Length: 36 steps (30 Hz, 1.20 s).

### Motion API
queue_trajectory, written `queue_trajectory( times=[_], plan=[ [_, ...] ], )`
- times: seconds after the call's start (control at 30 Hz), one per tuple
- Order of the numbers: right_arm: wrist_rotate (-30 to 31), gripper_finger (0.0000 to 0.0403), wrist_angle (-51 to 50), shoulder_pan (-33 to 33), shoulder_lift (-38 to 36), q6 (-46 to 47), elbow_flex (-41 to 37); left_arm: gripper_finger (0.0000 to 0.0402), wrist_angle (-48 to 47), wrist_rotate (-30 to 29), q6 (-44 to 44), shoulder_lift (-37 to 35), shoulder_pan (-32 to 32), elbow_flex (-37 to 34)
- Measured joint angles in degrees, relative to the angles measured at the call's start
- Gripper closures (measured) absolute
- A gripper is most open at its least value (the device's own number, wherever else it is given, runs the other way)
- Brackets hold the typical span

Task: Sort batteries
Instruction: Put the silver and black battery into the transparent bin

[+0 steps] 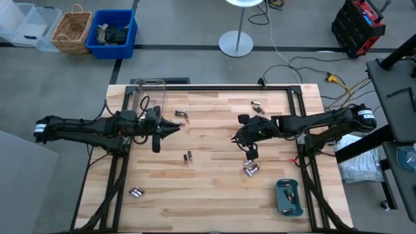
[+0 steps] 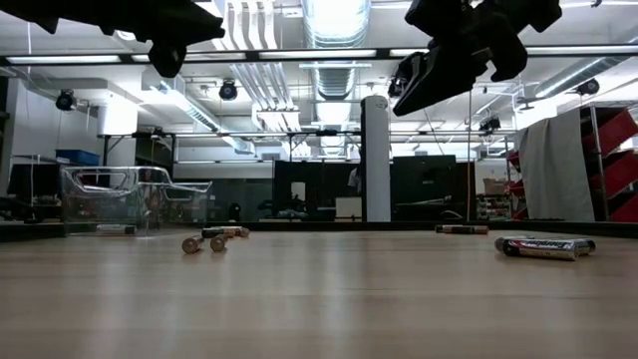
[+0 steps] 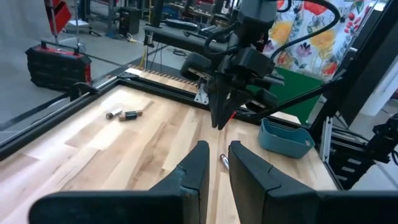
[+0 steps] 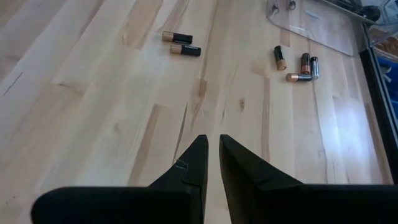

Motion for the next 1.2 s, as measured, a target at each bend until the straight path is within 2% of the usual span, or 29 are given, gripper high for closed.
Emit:
queue_trajectory(
  times=[1.2],
  plan=[
    [0.06, 0.0371, 0.05, -0.02, 0.19, -0.33, 0.00, 0.0361, -0.04, -1.66, 3.02, 0.00, 0.01, 0.00]
  ],
)
